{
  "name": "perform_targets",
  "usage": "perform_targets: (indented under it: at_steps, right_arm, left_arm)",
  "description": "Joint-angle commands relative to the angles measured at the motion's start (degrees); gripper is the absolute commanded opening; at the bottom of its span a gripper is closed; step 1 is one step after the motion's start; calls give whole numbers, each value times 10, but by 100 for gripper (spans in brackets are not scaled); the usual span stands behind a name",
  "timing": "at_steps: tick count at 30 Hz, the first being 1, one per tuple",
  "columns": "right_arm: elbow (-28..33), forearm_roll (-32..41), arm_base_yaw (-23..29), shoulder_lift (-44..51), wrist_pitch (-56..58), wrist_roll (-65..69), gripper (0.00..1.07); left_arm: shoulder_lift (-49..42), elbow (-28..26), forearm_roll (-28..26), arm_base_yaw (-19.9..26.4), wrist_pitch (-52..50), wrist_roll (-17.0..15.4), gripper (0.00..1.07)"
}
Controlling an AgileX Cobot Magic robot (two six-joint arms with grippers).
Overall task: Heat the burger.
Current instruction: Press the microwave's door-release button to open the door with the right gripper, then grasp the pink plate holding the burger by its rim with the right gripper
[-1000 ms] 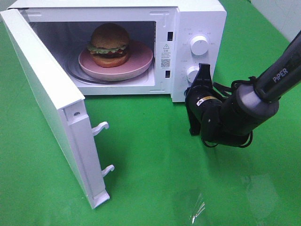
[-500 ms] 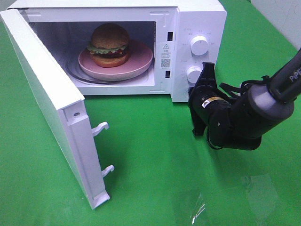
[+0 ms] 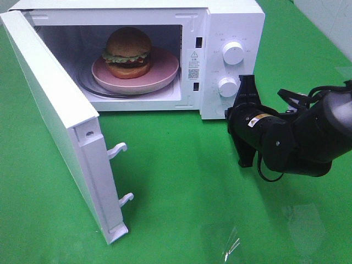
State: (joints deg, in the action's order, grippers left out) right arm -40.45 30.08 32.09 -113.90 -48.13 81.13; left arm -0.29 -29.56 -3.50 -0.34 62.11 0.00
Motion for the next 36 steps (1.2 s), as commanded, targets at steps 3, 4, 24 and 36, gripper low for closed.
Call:
perform_targets:
  at_steps: [3, 4, 24, 36]
  right_arm:
    - [1, -6, 1, 57, 84, -137, 2]
    - [1, -6, 1, 57, 84, -137, 2]
    - [-25, 11, -1, 164, 339, -489, 4]
    - [-115, -119, -1, 166, 525, -608, 5]
  left_arm:
    - [-3, -1, -1, 1, -7, 0, 101]
    - [-3, -1, -1, 1, -7, 0, 101]
    - [-3, -1, -1, 1, -7, 0, 101]
    - [-3, -1, -1, 1, -7, 0, 101]
